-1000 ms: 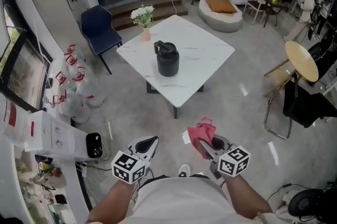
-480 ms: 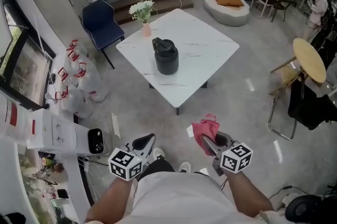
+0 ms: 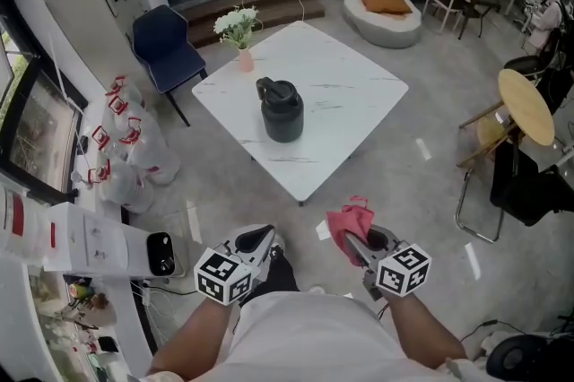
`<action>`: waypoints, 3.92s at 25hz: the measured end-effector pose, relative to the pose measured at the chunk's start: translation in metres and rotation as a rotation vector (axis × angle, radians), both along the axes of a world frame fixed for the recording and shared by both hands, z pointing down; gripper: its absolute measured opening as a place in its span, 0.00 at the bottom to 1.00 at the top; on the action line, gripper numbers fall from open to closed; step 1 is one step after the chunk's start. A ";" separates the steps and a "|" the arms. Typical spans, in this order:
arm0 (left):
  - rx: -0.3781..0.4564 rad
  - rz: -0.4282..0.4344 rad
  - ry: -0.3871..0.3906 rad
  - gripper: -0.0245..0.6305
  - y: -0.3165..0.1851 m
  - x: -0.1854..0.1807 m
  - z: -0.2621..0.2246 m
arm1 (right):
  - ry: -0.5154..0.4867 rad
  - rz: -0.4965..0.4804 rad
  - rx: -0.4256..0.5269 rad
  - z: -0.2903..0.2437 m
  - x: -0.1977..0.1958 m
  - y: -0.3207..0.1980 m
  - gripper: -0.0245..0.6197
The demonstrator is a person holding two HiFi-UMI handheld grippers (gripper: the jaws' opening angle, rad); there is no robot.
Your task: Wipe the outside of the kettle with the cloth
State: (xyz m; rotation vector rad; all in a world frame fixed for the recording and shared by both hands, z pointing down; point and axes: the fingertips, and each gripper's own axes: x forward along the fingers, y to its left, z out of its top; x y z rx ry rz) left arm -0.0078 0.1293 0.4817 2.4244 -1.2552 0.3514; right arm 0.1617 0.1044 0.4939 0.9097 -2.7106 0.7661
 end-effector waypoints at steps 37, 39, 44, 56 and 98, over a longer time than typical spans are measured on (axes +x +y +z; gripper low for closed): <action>0.099 0.142 -0.215 0.11 -0.370 -0.169 0.019 | 0.076 0.230 0.069 -0.042 -0.095 -0.254 0.21; 0.109 0.185 -0.314 0.15 -0.388 -0.168 0.029 | 0.080 0.219 0.059 -0.041 -0.092 -0.259 0.21; 0.102 0.317 -0.532 0.28 -0.421 -0.156 0.063 | 0.096 0.171 0.071 -0.045 -0.086 -0.280 0.21; 0.068 0.499 -0.613 0.35 -0.463 -0.119 0.096 | 0.066 0.158 0.045 -0.032 -0.074 -0.305 0.21; -0.075 -0.069 -0.390 0.17 -0.375 -0.126 0.098 | 0.474 -0.208 0.175 -0.018 -0.245 -0.342 0.20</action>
